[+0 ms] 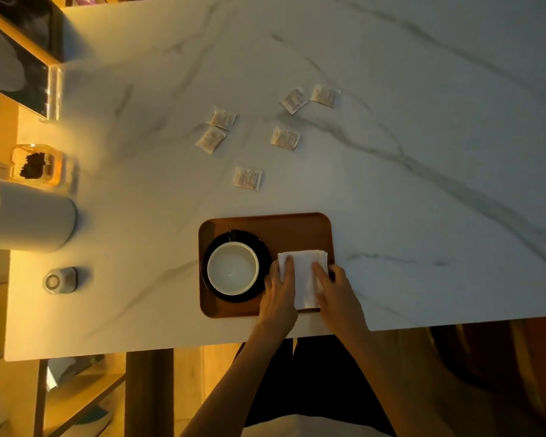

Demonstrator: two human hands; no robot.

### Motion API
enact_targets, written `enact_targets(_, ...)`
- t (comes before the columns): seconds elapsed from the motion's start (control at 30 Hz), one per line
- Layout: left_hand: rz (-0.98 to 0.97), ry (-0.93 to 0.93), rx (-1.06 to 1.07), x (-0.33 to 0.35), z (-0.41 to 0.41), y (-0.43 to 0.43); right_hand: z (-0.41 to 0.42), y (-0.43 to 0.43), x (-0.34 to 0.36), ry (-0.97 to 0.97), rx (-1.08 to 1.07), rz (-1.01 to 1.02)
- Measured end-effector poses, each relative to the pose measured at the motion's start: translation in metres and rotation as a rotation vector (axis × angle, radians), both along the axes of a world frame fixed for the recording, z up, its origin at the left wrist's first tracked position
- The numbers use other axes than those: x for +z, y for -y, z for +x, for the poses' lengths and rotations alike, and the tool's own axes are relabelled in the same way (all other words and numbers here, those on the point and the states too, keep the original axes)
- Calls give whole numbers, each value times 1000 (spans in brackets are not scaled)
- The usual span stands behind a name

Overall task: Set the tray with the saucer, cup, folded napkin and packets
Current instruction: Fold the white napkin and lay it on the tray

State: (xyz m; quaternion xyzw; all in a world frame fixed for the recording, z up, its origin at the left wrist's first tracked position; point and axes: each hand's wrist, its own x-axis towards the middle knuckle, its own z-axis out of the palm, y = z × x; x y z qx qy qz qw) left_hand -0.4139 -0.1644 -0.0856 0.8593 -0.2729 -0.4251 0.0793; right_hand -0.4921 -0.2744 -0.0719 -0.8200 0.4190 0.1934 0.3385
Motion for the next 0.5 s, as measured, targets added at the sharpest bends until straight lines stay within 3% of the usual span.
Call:
enact_targets(0.17, -10, 185, 1, 4, -13, -2, -7, 7, 1, -89, -114, -30)
enact_targets(0.23, -34, 277, -6, 6, -14, -3, -10, 13, 0, -47, 48, -117)
enact_targets(0.33, -75, 319, -53, 5, -11, -4, -22, 23, -4, 222, 261, -206)
enact_targets(0.5, -53, 289, -185, -2, -6, -11, -15, 33, -3, 162, 414, -237)
